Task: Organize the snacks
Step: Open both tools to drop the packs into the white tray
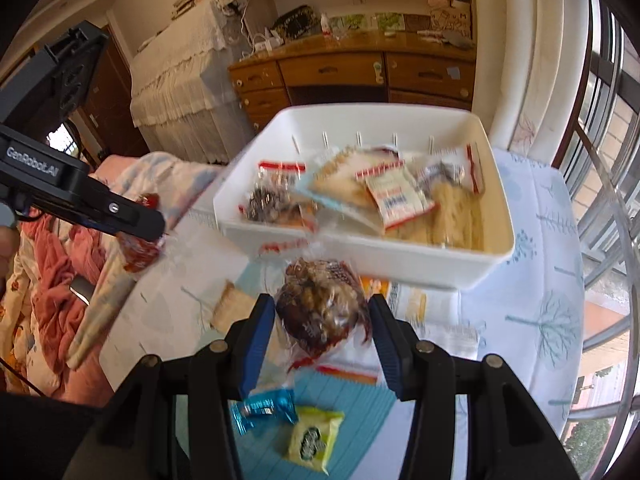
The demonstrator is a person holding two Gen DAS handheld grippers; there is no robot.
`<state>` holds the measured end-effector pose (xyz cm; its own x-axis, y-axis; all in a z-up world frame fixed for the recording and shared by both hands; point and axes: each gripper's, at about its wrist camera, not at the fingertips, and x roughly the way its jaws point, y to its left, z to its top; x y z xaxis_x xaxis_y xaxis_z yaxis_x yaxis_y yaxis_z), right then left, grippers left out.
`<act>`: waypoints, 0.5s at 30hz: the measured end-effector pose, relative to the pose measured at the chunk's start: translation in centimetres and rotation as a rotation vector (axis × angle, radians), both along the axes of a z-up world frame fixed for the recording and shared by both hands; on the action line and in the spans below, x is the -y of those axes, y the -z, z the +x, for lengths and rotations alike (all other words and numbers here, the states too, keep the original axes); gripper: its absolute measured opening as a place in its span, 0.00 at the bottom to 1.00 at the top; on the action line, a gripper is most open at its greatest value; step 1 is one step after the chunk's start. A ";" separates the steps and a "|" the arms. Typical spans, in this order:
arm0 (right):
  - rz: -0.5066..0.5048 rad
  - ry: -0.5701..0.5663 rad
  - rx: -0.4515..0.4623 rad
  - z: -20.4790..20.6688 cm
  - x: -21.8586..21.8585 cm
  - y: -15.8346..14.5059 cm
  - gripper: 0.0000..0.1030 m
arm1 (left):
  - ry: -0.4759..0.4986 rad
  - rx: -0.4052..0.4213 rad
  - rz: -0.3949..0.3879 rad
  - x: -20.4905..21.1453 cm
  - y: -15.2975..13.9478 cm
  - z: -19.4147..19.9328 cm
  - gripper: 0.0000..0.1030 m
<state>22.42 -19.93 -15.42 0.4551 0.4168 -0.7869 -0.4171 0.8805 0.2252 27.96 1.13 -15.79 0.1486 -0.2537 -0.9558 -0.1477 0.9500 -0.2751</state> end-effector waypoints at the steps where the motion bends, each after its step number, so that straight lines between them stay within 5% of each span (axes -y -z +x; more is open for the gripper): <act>1: 0.012 0.008 0.006 0.5 -0.2 -0.4 0.47 | 0.003 0.026 0.002 -0.1 -0.4 0.6 0.53; 9: 0.063 0.084 0.097 3.7 -0.3 -3.0 0.48 | 0.028 0.199 -0.008 0.0 -1.7 3.7 0.53; 15: 0.087 0.176 0.156 5.5 0.6 -3.5 0.48 | 0.006 0.404 -0.006 0.4 -3.0 4.3 0.53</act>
<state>27.90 -20.49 -11.88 0.6399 0.3831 -0.6662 -0.2943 0.9230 0.2481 32.25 0.76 -12.80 0.5103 -0.2616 -0.8192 -0.0207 0.9486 -0.3158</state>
